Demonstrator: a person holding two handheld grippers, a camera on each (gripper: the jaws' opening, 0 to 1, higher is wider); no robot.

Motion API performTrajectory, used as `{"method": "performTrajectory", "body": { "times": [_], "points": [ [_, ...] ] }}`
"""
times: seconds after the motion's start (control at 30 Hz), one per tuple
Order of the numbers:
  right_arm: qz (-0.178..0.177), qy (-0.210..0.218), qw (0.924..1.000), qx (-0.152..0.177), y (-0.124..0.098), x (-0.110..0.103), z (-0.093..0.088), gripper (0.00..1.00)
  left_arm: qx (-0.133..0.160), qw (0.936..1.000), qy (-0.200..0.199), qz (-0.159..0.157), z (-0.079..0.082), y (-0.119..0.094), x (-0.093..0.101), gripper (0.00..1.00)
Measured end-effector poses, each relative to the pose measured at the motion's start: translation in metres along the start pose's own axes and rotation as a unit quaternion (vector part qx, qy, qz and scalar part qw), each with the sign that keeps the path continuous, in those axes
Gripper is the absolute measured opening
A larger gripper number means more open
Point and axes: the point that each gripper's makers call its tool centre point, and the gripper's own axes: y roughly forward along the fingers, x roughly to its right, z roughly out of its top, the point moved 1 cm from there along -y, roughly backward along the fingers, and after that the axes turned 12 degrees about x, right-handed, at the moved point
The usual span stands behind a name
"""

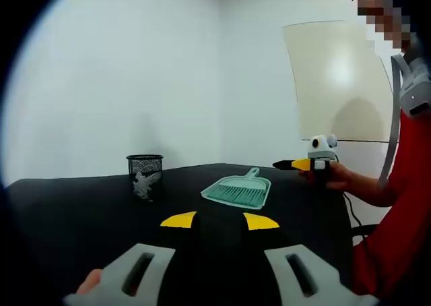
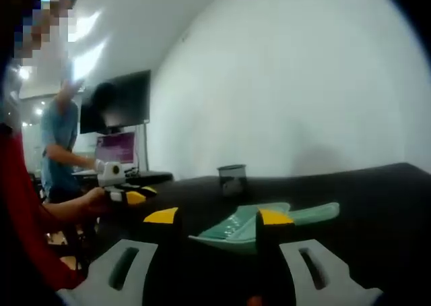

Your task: Pick up the broom and sweep the trash on the tabletop into the dustpan.

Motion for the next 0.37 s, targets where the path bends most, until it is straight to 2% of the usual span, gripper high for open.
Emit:
{"method": "performTrajectory", "body": {
  "times": [0.07,0.17,0.2,0.27,0.37],
  "points": [
    [0.001,-0.003,1.0,-0.007,0.001,-0.001,-0.002,0.44,0.0,1.0,-0.001,-0.004,0.0,0.0,0.001,0.23],
    [0.04,0.041,0.998,-0.029,0.002,-0.019,-0.01,0.28,0.001,1.0,0.001,-0.006,0.0,0.0,0.002,0.23],
    [0.057,0.051,0.9965,-0.036,0.004,-0.026,-0.012,0.26,-0.001,1.0,0.001,-0.007,0.0,0.0,0.002,0.23],
    [0.082,0.064,0.9929,-0.058,0.007,-0.037,-0.019,0.26,-0.003,1.0,-0.002,-0.008,-0.001,0.0,0.001,0.23],
    [0.116,0.046,0.9861,-0.109,0.012,-0.054,-0.037,0.31,-0.005,0.9999,-0.008,-0.011,-0.001,0.001,0.001,0.23]
  ]
}}
